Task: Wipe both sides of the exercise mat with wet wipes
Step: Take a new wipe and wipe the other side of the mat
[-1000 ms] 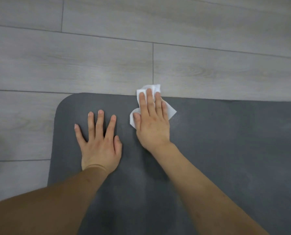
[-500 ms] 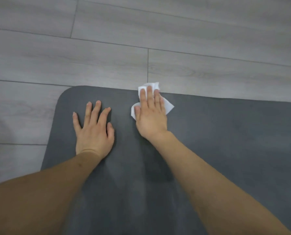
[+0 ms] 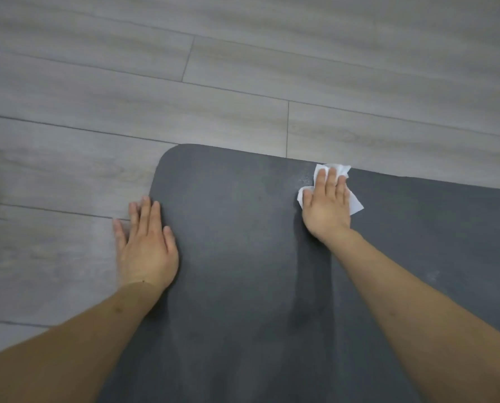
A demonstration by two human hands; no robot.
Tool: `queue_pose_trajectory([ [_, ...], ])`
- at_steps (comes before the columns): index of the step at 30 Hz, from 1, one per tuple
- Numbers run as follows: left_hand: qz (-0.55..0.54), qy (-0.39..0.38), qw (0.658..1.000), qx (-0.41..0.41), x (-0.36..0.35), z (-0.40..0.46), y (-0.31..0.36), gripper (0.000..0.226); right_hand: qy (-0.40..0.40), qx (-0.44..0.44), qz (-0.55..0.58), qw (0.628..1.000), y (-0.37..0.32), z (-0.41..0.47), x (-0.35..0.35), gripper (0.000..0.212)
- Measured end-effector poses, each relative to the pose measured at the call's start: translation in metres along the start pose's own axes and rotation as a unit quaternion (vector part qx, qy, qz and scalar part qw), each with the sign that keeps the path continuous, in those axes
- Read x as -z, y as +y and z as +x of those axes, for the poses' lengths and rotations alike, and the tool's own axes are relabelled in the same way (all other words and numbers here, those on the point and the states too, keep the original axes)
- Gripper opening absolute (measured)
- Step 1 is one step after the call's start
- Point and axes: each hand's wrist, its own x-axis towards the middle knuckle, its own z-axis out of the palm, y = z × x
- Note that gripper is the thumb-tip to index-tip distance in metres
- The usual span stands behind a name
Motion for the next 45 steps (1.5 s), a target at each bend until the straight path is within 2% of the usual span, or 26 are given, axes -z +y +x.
queue_pose_trajectory([
  [5,-0.001,0.012,0.999,-0.034,-0.005,0.003,0.001,0.063,-0.004,0.095,-0.022,0.995,-0.084,0.013,-0.018,0.065],
  [9,0.000,0.003,0.999,-0.046,-0.006,0.006,-0.003,0.066,-0.028,0.220,-0.037,0.974,-0.159,0.011,-0.029,0.066],
  [11,0.005,0.006,0.999,-0.046,-0.007,0.007,-0.004,0.065,-0.048,0.282,-0.046,0.957,-0.175,0.002,-0.032,0.065],
  [13,0.007,0.001,0.999,-0.045,-0.007,0.006,-0.004,0.062,-0.066,0.321,-0.062,0.943,-0.159,-0.006,-0.029,0.063],
  [15,0.007,0.003,0.999,-0.042,-0.006,0.006,-0.002,0.061,-0.056,0.297,-0.064,0.951,-0.116,-0.004,-0.022,0.062],
  [19,0.008,0.012,0.999,-0.039,-0.007,0.004,0.000,0.061,-0.020,0.158,-0.048,0.986,-0.041,-0.006,-0.007,0.062],
  [22,0.013,0.011,0.999,-0.041,-0.008,0.006,0.001,0.066,-0.003,0.128,-0.038,0.991,-0.071,-0.003,-0.016,0.063],
  [24,0.010,0.009,0.999,-0.042,-0.009,0.006,0.000,0.067,-0.004,0.172,-0.048,0.984,-0.111,0.005,-0.024,0.064],
  [27,0.002,0.007,0.999,-0.047,-0.009,0.007,-0.002,0.066,-0.039,0.286,-0.054,0.956,-0.181,0.027,-0.031,0.064],
  [30,0.008,0.006,0.999,-0.049,-0.010,0.007,-0.004,0.066,-0.075,0.403,-0.096,0.907,-0.218,0.035,-0.030,0.064],
  [34,0.014,0.002,0.998,-0.055,-0.008,0.006,-0.003,0.067,-0.083,0.539,-0.127,0.829,-0.161,0.006,-0.024,0.061],
  [36,0.016,0.000,0.998,-0.054,-0.009,0.006,-0.002,0.067,-0.100,0.573,-0.136,0.802,-0.128,-0.003,-0.020,0.059],
  [38,0.020,-0.002,0.998,-0.052,-0.010,0.006,-0.001,0.067,-0.107,0.564,-0.139,0.807,-0.132,0.009,-0.016,0.058],
  [43,0.011,0.001,0.999,-0.052,-0.009,0.007,-0.002,0.066,-0.072,0.447,-0.097,0.886,-0.228,0.050,-0.027,0.058],
  [45,-0.003,0.013,0.999,-0.045,-0.009,0.008,-0.003,0.065,-0.071,0.453,-0.100,0.883,-0.234,0.048,-0.030,0.059],
])
